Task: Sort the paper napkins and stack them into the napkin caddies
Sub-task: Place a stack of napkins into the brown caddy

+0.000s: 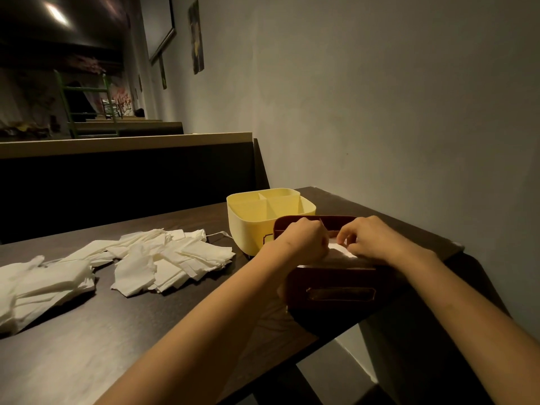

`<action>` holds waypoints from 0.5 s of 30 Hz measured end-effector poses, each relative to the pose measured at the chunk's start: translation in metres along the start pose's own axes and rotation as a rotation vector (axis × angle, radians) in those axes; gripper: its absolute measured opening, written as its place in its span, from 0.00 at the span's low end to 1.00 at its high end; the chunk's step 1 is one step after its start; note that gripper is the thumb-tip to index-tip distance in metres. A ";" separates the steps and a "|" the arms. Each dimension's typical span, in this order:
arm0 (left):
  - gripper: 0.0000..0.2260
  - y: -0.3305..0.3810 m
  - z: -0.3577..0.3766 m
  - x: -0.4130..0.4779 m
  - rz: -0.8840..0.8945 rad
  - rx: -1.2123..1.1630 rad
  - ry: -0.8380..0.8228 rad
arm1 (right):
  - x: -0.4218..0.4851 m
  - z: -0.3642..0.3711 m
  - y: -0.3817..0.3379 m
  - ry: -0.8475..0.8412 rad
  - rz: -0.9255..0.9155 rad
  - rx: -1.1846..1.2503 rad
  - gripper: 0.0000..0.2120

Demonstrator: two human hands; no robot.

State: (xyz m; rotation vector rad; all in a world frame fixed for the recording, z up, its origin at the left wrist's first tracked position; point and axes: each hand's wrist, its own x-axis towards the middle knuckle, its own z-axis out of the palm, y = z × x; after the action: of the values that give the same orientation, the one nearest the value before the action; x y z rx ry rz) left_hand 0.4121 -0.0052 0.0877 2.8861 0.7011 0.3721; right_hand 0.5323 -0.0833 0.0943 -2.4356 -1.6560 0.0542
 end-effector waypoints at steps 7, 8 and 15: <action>0.13 -0.005 0.007 0.005 -0.067 -0.071 -0.062 | -0.001 0.004 0.001 -0.037 0.010 0.064 0.13; 0.13 -0.005 0.007 0.005 -0.074 -0.081 -0.064 | -0.001 0.004 0.002 -0.035 0.010 0.065 0.13; 0.10 -0.012 -0.004 -0.006 -0.016 -0.220 0.096 | -0.010 -0.014 0.003 0.114 0.019 0.133 0.08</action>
State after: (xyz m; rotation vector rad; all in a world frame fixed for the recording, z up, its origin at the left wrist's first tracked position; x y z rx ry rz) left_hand 0.4007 0.0035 0.0882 2.6687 0.6528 0.5517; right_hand 0.5330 -0.0955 0.1065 -2.3115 -1.5309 0.0268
